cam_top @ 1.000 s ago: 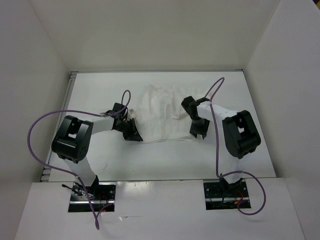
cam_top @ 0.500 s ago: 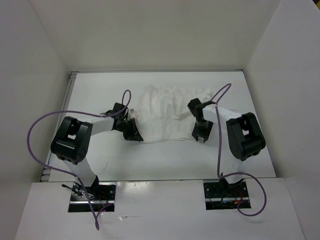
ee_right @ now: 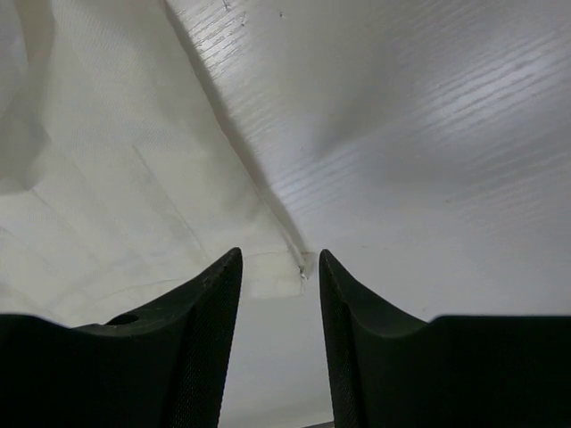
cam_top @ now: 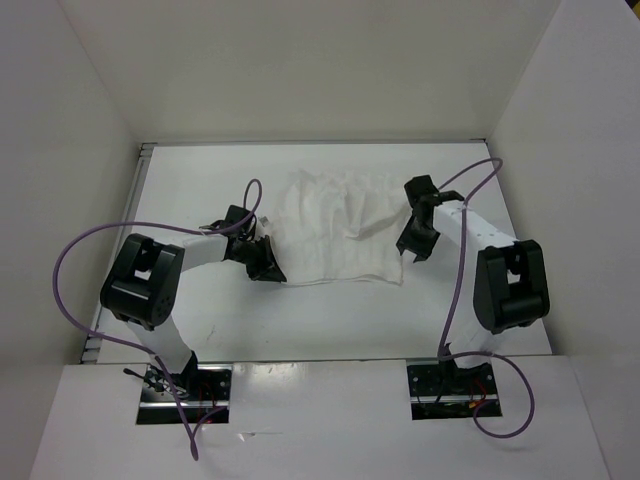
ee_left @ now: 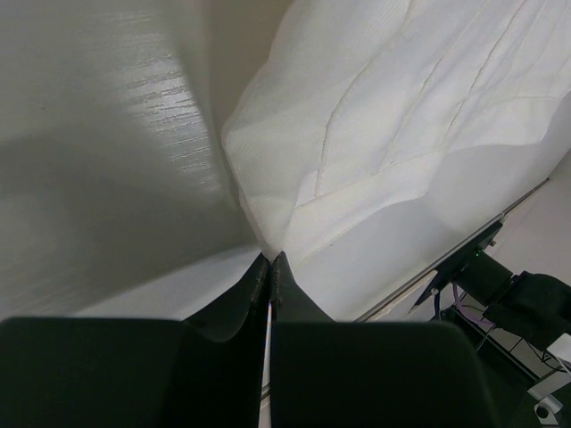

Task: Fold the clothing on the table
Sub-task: Flatten the skirt out

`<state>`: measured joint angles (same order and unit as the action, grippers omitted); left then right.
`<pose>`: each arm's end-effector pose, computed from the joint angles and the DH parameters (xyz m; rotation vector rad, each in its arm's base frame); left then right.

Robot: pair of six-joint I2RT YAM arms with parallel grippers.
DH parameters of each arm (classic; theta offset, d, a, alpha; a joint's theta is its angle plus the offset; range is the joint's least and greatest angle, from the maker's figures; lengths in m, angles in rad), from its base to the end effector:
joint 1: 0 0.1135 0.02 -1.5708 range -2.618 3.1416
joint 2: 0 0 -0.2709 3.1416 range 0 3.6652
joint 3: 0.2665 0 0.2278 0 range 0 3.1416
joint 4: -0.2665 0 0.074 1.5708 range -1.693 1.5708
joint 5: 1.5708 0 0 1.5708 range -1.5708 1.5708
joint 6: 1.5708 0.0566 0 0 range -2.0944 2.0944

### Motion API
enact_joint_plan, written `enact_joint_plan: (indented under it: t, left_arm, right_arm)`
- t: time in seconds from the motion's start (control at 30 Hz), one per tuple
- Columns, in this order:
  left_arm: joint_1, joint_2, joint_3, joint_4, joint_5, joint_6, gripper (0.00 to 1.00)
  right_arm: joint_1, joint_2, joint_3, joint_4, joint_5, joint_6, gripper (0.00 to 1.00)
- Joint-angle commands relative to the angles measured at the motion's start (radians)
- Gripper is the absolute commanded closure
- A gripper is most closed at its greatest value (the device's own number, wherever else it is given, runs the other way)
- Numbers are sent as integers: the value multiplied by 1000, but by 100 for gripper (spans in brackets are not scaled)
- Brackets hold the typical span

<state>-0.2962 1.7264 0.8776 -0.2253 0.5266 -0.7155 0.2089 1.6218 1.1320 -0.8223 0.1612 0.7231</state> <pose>0.2890 -0.1179 0.1478 -0.3942 2.7691 -1.0009 0.2848 0.0511 0.2081 0.7506 2.7377 -0.0389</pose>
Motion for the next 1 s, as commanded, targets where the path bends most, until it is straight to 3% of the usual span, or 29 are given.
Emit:
enact_joint_plan:
  t: [0.0,0.23,0.7,0.77,0.8,0.87,0.97]
  left_arm:
    - [-3,-36,-5,-6,4,-15,100]
    - [-3,-27,-5,-6,4,-15,100]
    - [-3,-27,-5,-6,-5,-15,100]
    - [-3,-18,-5,-6,-5,-15,100]
    - [-3,-18,-5,-6,-5,-15,100]
    - [-3,-8,-5,-6,-5,-15,100]
    - [-3,1,4,3,4,-15,100]
  right_arm:
    - [-6,27,-18,72,-75,-30,55]
    - [-6,59,-69,126,-158,-40,55]
    - [-6,98,-172,169,-161,-31,57]
    - [-6,110,-198,198,-170,-31,64]
    - [-6,134,-198,225,-170,-22,81]
    - [-6,144,-198,245,-170,-13,97]
    - [-6,156,-186,247,-146,-13,100]
